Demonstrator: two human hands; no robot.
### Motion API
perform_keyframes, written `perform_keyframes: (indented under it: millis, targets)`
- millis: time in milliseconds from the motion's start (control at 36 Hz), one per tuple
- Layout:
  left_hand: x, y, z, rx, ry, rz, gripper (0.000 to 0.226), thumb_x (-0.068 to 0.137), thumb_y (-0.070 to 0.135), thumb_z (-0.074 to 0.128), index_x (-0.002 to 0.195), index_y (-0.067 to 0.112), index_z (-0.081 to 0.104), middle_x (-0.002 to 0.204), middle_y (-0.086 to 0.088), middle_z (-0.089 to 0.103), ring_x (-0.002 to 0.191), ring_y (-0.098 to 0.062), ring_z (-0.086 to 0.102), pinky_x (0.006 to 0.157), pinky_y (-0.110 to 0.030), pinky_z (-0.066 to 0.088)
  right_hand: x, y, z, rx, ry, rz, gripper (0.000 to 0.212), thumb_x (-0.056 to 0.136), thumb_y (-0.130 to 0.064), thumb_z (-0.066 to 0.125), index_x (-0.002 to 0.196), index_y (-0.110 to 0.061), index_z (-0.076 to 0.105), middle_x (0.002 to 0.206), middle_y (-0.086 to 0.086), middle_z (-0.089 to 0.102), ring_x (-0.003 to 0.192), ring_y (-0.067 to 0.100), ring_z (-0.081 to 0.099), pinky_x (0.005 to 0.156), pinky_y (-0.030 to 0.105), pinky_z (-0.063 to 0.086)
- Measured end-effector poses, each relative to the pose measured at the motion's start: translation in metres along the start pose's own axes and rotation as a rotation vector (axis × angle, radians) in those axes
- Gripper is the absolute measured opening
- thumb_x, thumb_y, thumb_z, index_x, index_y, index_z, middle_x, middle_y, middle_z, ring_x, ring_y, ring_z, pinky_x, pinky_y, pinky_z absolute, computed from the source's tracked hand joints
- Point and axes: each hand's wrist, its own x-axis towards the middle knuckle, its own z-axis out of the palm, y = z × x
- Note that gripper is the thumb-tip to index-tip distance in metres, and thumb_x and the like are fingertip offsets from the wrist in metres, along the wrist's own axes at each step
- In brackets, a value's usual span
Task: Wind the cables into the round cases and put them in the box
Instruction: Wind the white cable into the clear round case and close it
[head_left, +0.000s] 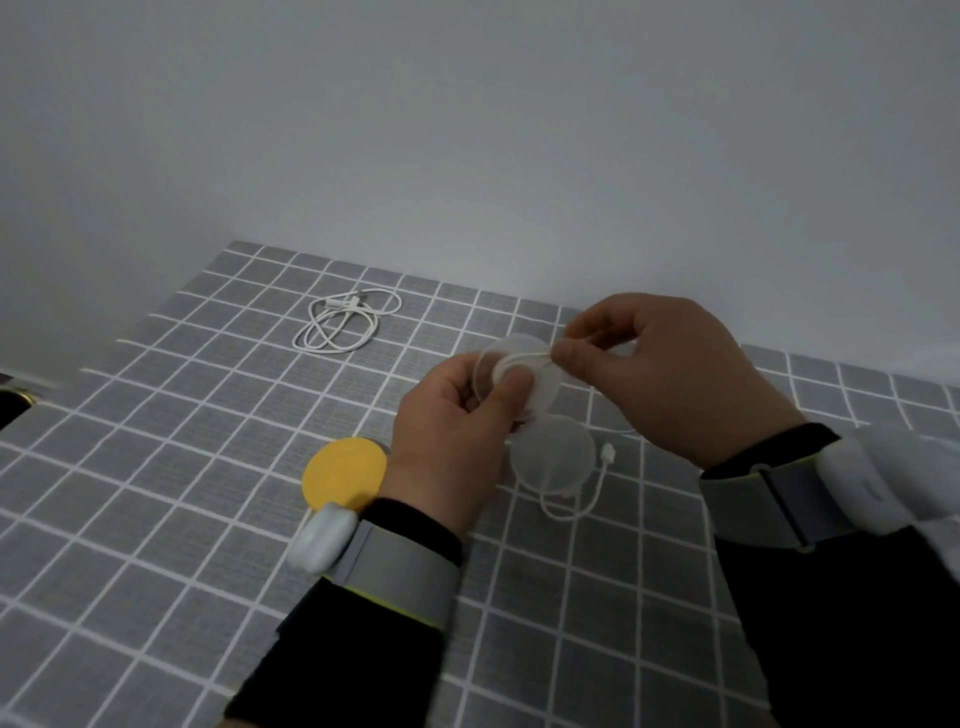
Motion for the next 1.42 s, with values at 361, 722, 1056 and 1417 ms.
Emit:
perform_keyframes:
  millis: [361, 722, 1056, 1417]
  targets:
    - [0.004, -0.001, -0.004, -0.059, 0.193, -0.008, 0.007, 0.093, 0.010, 0.066, 0.096, 0.005, 0.069, 0.090, -0.019, 0.074, 0.080, -0.028, 0.071, 0.077, -0.041, 0.060, 0.001, -0.003, 0.047, 0.298, 0.002, 0.142, 0.028, 0.085, -0.047, 0.069, 0.098, -0.022, 0.072, 0.085, -0.005, 0.074, 0.082, 0.012, 0.070, 0.081, 0.042, 0.058]
    - [0.004, 0.000, 0.001, -0.118, 0.068, -0.056, 0.006, 0.093, 0.011, 0.065, 0.100, 0.010, 0.066, 0.093, -0.015, 0.073, 0.083, -0.024, 0.069, 0.071, -0.035, 0.057, 0.001, -0.004, 0.032, 0.262, 0.008, 0.029, 0.016, 0.090, -0.027, 0.068, 0.079, -0.021, 0.078, 0.075, -0.010, 0.075, 0.075, 0.003, 0.070, 0.079, 0.031, 0.056]
    - [0.001, 0.000, -0.001, 0.126, -0.058, 0.001, 0.023, 0.089, 0.013, 0.071, 0.105, 0.028, 0.068, 0.094, 0.005, 0.074, 0.081, -0.006, 0.068, 0.068, -0.021, 0.053, -0.004, -0.009, 0.001, -0.241, -0.095, -0.109, 0.018, 0.094, -0.039, 0.060, 0.096, -0.030, 0.075, 0.095, -0.011, 0.073, 0.087, 0.012, 0.064, 0.079, 0.029, 0.047]
    - [0.003, -0.003, -0.003, 0.052, 0.080, -0.039, 0.015, 0.090, 0.013, 0.070, 0.094, 0.027, 0.071, 0.088, 0.004, 0.076, 0.078, -0.009, 0.070, 0.063, -0.022, 0.053, -0.008, -0.017, 0.019, -0.193, 0.044, -0.062, 0.030, 0.089, -0.051, 0.060, 0.115, -0.036, 0.062, 0.115, -0.007, 0.060, 0.104, 0.014, 0.058, 0.089, 0.032, 0.045]
